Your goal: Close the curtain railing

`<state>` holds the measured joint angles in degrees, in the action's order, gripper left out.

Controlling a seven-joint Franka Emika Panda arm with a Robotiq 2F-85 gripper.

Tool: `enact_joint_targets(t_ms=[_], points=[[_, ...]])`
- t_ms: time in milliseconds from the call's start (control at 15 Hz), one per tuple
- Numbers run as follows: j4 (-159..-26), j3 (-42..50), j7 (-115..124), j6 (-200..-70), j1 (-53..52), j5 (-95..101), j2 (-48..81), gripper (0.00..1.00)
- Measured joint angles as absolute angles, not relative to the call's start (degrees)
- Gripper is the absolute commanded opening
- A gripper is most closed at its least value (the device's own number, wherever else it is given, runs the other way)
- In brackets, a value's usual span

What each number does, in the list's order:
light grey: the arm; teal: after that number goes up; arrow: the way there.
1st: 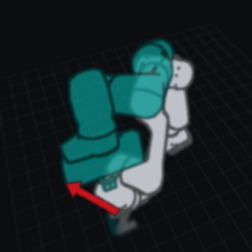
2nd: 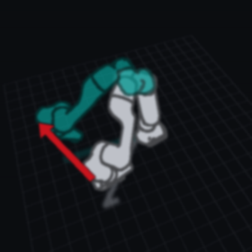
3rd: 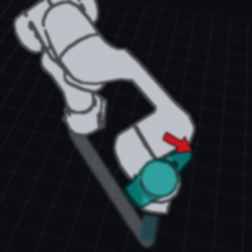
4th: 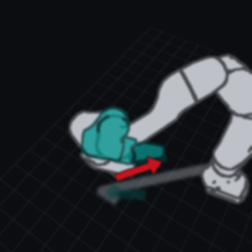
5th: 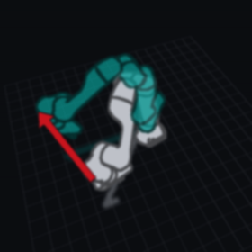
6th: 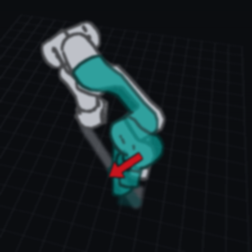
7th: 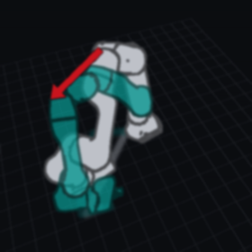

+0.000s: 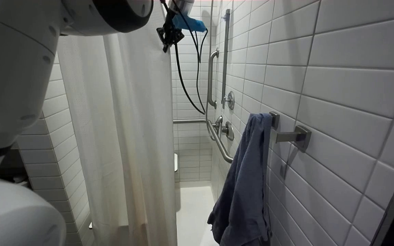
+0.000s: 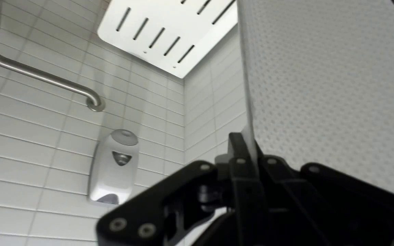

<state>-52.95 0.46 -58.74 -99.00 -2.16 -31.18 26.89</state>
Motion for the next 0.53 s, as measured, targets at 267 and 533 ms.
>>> enact_joint_targets(t_ms=[267, 533], points=[[-53.1, 2.5, -55.6, -105.9, -2.5, -26.5, 27.2, 0.00], [-53.2, 4.6, -52.3, -112.4, -3.0, -21.3, 28.0, 0.00]])
